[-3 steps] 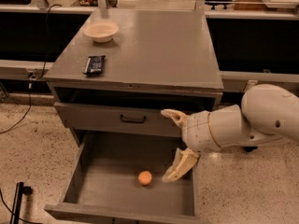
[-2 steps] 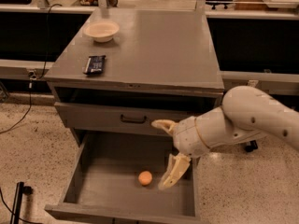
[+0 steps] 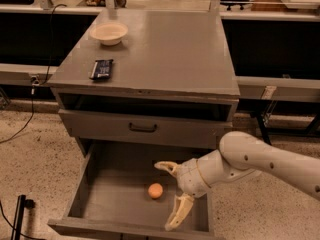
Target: Pick orange from middle drawer and place on counter
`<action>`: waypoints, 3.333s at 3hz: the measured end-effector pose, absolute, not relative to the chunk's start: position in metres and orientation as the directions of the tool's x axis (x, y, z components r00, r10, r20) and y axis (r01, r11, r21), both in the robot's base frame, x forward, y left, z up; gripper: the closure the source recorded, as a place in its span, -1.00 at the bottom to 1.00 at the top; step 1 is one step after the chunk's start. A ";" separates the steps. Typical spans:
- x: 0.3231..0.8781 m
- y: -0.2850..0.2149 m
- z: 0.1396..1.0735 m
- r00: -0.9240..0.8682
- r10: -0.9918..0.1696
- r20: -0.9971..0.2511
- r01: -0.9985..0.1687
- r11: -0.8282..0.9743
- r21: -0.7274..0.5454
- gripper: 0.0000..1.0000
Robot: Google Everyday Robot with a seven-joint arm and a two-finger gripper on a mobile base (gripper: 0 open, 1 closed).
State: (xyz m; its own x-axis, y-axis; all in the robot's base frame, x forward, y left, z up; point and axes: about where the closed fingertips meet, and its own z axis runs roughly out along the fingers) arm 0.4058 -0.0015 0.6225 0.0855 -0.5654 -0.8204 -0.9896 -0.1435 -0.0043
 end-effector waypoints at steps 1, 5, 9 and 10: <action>0.406 0.001 0.616 0.076 -0.566 -0.821 -0.990 -0.141 0.006 -1.00; 0.452 -0.023 0.501 -0.057 -0.587 -0.808 -0.986 0.158 -0.045 -1.00; 0.486 0.018 0.436 0.008 -0.543 -0.840 -0.970 0.199 -0.137 -1.00; 0.503 0.027 0.425 0.006 -0.543 -0.840 -0.964 0.221 -0.150 -1.00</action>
Offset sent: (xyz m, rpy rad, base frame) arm 0.0008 0.0105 -0.0074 -0.0982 0.0490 -0.0216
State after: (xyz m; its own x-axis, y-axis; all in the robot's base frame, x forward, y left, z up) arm 0.5029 0.0266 0.4248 0.0057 -0.5429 -0.8398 -0.9637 0.2211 -0.1495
